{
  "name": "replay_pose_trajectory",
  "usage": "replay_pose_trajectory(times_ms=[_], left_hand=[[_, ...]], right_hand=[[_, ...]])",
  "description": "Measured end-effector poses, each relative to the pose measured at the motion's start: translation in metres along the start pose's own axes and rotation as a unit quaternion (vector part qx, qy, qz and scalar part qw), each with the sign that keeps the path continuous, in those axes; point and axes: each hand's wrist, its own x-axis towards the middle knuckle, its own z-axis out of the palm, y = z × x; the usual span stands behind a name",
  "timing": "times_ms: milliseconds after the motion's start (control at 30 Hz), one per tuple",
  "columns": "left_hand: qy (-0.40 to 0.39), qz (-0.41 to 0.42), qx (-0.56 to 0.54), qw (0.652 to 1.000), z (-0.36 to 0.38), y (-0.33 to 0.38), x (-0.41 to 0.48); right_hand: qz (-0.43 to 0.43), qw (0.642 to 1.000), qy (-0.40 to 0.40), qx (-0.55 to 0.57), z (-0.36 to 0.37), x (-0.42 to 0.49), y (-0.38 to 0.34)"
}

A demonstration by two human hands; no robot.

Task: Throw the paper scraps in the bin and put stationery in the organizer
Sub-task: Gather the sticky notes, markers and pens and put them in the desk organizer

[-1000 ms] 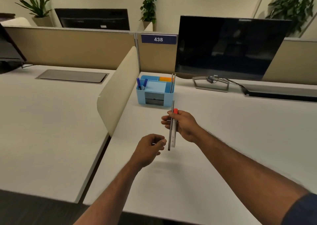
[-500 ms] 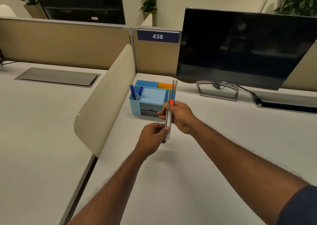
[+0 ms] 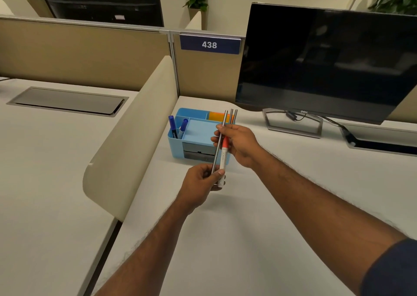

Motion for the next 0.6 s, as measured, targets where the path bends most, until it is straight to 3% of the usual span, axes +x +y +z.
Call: replay_pose_trajectory(times_ms=[300,600], left_hand=[[-0.01,0.001,0.052,0.999,-0.006,-0.03,0.007],[-0.002,-0.012,0.038,0.999,-0.01,-0.042,0.01]], right_hand=[[-0.058,0.995,0.08,-0.033,-0.012,0.05,-0.044],[-0.155,0.942,0.166,-0.249,-0.022,0.08,-0.025]])
